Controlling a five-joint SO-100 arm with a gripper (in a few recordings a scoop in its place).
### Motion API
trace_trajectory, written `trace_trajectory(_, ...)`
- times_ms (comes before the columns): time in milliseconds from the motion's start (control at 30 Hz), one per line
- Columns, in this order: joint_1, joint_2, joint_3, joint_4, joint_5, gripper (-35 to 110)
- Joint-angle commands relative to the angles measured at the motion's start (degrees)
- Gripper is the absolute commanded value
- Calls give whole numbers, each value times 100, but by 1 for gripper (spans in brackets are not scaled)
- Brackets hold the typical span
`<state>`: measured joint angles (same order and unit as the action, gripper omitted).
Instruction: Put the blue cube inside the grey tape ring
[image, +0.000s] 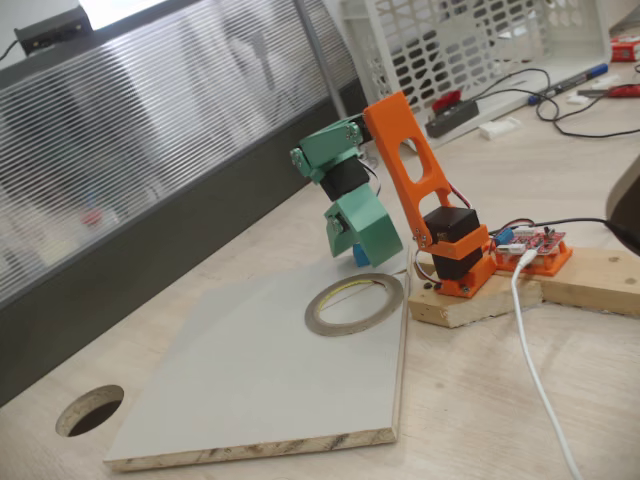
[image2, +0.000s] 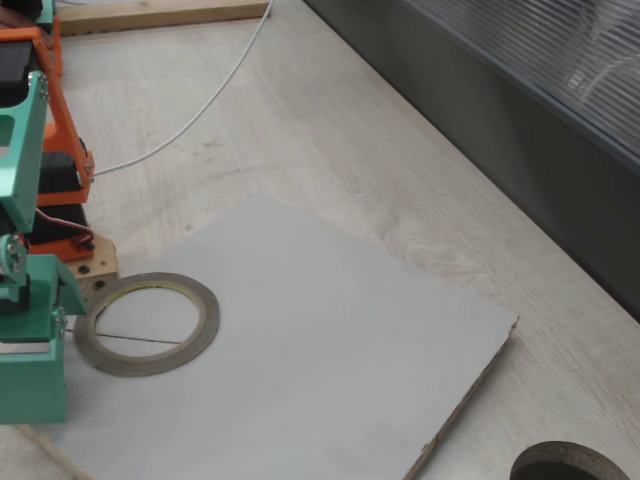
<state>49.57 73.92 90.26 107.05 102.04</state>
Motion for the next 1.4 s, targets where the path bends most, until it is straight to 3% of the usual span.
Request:
trace_trajectory(0,44,123,35,35,53,99)
trace_trajectory(767,44,185,-26,-35,9,99)
trace_trajectory(1033,44,105,53,-1380,0,99)
trace_trajectory(1167,44,105,53,-1433,0,91)
trace_trajectory(1367,44,193,44,-1459,53,67)
